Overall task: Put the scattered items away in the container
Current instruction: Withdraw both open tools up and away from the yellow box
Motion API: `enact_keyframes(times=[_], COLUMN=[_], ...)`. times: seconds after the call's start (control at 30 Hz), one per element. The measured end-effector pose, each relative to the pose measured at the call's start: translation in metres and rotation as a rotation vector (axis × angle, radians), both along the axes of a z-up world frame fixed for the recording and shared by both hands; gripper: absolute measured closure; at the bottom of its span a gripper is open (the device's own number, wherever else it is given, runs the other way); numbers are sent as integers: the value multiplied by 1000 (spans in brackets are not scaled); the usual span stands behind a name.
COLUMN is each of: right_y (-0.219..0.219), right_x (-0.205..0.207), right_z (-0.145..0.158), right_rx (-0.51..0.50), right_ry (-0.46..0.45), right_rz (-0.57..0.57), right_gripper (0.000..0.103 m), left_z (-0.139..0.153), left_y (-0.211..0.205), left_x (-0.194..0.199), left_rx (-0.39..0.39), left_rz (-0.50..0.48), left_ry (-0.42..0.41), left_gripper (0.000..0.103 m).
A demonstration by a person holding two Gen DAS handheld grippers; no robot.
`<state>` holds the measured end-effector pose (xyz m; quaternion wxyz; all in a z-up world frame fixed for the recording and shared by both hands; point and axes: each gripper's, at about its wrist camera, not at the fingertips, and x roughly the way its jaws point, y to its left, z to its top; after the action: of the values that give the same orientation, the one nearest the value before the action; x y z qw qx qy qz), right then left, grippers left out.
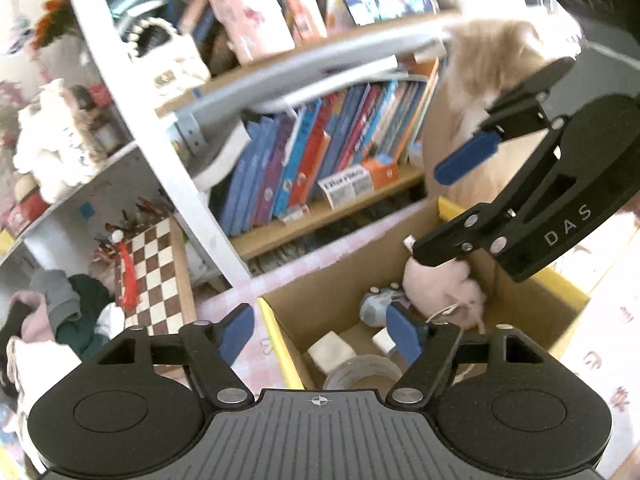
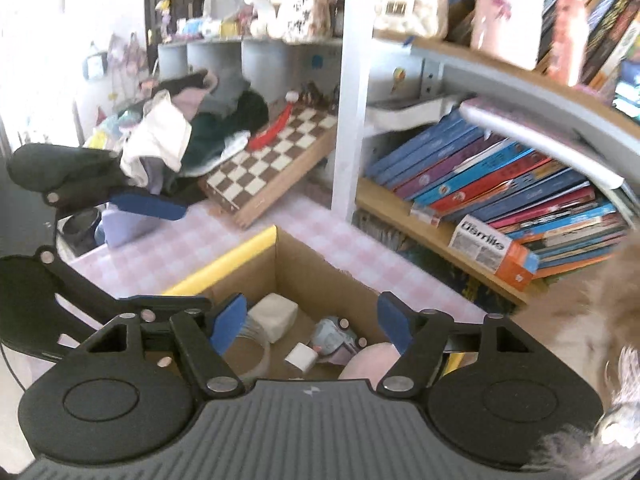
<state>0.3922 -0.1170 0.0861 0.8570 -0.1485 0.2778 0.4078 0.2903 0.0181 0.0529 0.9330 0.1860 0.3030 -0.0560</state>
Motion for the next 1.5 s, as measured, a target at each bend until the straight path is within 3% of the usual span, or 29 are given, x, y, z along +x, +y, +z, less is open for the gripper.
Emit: enact_keyframes(times=[0.2, 0.33, 0.43, 0.77, 1.13, 1.33, 1.5], right_y=[-20, -32, -41, -63, -59, -59, -61], right_x=[-44, -75, -97, -156, -206, -218, -228], right_z=[8, 5, 1, -18, -44, -57, -66], right_rx=[20, 21, 22, 40, 4, 7, -3], right_ry=[-61, -99, -132, -124, -110, -33, -20], right_rz=[-100, -188, -255, -411, -457, -484, -498], right_gripper=[26, 22, 20, 15, 13, 11, 11], left_z=[16, 13, 9, -10, -25, -35, -44], left_y=[9, 13, 15, 20, 14, 7, -1], left_x=[-45, -74, -95, -143, -177, -182, -185], left_rx=[-80, -98, -106, -157, -203, -197, -217], left_rz=[27, 76, 95, 119, 115, 108, 109], left_ry=[-79, -120, -134, -95, -67, -35, -16], left_gripper=[22, 12, 12, 12, 12, 12, 12])
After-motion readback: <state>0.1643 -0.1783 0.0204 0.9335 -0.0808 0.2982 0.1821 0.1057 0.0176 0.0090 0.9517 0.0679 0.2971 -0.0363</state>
